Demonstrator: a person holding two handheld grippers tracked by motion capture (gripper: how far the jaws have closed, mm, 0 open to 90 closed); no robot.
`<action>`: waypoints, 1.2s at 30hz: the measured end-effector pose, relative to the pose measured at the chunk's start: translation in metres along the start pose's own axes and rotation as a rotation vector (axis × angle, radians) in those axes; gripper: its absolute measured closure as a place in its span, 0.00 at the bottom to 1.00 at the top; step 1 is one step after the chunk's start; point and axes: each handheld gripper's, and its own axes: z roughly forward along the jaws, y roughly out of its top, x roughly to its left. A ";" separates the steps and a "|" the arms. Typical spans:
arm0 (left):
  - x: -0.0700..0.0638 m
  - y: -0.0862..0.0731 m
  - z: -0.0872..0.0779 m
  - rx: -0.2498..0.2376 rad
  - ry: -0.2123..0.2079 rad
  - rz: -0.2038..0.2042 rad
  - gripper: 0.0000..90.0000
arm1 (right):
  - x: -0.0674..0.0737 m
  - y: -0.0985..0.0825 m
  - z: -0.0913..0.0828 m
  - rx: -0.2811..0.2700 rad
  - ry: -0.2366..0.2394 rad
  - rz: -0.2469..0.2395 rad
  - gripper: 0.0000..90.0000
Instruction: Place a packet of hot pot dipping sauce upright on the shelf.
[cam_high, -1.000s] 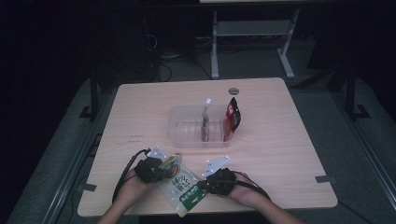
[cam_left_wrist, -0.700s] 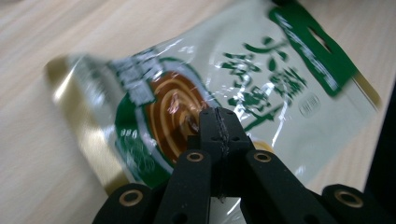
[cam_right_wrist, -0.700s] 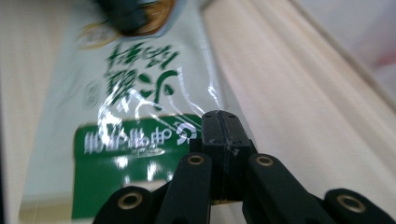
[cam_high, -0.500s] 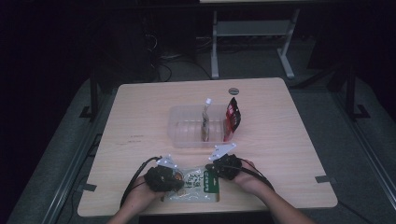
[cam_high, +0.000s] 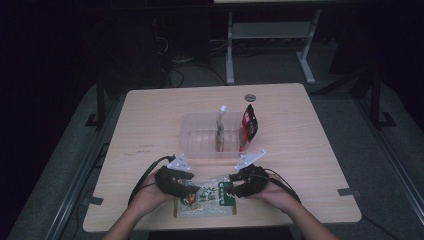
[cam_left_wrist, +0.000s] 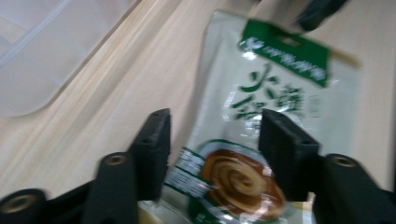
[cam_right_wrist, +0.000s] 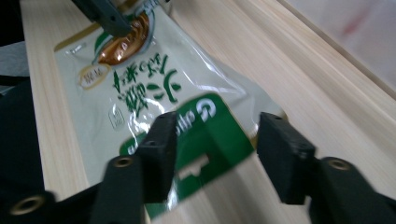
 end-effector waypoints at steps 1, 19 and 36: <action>0.001 0.000 0.004 0.014 -0.014 0.009 0.46 | 0.000 -0.002 -0.003 0.002 -0.006 0.007 0.49; -0.005 -0.010 0.009 0.053 -0.036 0.004 0.76 | -0.009 -0.019 -0.031 -0.004 -0.037 0.061 0.28; 0.001 -0.014 0.004 0.003 -0.089 -0.105 1.00 | -0.017 -0.027 -0.036 -0.011 0.011 0.110 0.36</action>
